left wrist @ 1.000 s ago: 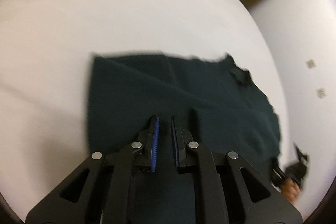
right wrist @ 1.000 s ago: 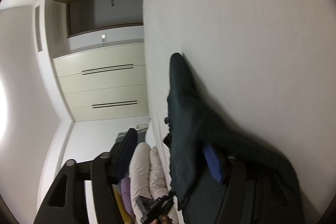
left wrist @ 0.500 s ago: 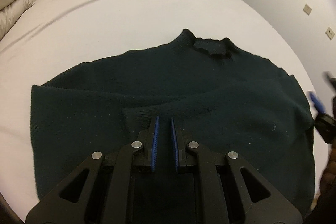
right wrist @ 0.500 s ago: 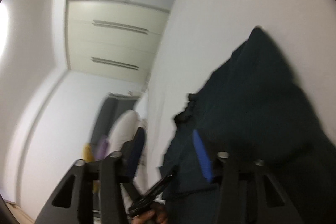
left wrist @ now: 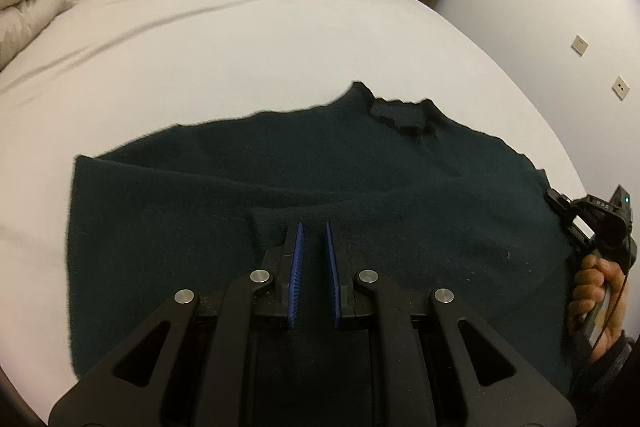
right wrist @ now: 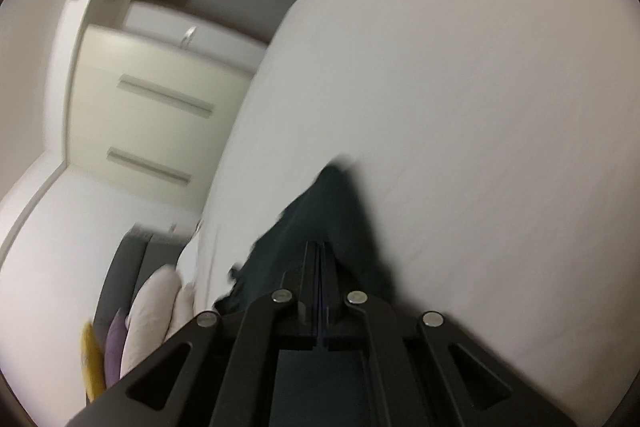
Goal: Fold small clothes
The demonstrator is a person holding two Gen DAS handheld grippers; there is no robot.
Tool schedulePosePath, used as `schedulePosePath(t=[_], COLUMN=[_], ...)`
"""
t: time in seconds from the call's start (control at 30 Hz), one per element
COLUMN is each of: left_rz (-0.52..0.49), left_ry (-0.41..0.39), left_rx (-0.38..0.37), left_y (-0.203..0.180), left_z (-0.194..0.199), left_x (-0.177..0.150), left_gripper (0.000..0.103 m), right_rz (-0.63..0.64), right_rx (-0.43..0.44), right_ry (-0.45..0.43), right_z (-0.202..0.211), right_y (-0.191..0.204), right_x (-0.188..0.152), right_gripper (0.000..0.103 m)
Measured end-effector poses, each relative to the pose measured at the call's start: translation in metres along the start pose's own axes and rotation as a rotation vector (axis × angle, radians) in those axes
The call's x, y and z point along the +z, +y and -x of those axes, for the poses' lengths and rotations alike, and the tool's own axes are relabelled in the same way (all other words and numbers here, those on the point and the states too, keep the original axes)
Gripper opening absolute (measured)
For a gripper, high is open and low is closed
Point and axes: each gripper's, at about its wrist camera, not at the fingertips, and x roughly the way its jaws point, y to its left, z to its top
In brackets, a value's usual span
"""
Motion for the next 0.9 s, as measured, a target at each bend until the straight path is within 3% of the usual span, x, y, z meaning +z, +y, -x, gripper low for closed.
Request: schedulePosePath(t=[0.07, 0.13, 0.2, 0.27, 0.33, 0.43, 0.47, 0.5, 0.57, 0.67, 0.73, 0.8, 0.9], left_rz=[0.003, 0.004, -0.004, -0.030, -0.046, -0.040, -0.036, -0.034, -0.035, -0.031, 0.000, 0.016, 0.028], left_ry=[0.011, 0.021, 0.003, -0.008, -0.011, -0.011, -0.010, -0.009, -0.009, -0.014, -0.024, -0.058, -0.103], left_rx=[0.006, 0.003, 0.013, 0.042, 0.056, 0.039, 0.032, 0.026, 0.027, 0.072, 0.074, 0.103, 0.117], left_y=[0.005, 0.007, 0.006, 0.000, -0.002, 0.000, 0.002, 0.005, 0.009, 0.017, 0.028, 0.038, 0.045], left_z=[-0.002, -0.009, -0.010, -0.011, -0.013, -0.016, -0.015, -0.011, -0.004, 0.010, 0.028, 0.054, 0.095], left_x=[0.000, -0.002, -0.004, -0.007, -0.008, -0.009, -0.009, -0.010, -0.013, -0.022, -0.033, -0.047, -0.071], left_gripper=[0.011, 0.011, 0.011, 0.011, 0.011, 0.011, 0.011, 0.011, 0.011, 0.011, 0.011, 0.011, 0.011], right_rz=[-0.044, -0.006, 0.032, 0.100, 0.157, 0.184, 0.173, 0.167, 0.058, 0.078, 0.076, 0.085, 0.187], right_rx=[-0.003, -0.007, 0.064, 0.125, 0.146, 0.089, 0.070, 0.054, 0.059, -0.012, -0.053, -0.076, -0.074], right_ry=[-0.021, -0.048, -0.043, 0.042, 0.130, 0.203, 0.209, 0.200, 0.153, 0.061, 0.043, 0.008, -0.071], right_z=[0.011, 0.024, 0.030, 0.015, -0.008, -0.034, -0.039, -0.039, -0.025, 0.006, 0.026, 0.056, 0.103], right_y=[-0.007, 0.007, 0.028, 0.053, 0.067, 0.062, 0.052, 0.046, 0.023, 0.010, 0.003, 0.003, 0.023], right_x=[0.006, 0.003, -0.008, -0.028, -0.046, -0.061, -0.063, -0.061, -0.049, -0.035, -0.028, -0.029, -0.042], right_gripper=[0.004, 0.007, 0.014, 0.029, 0.033, 0.030, 0.010, 0.000, 0.000, 0.000, 0.007, 0.029, 0.042])
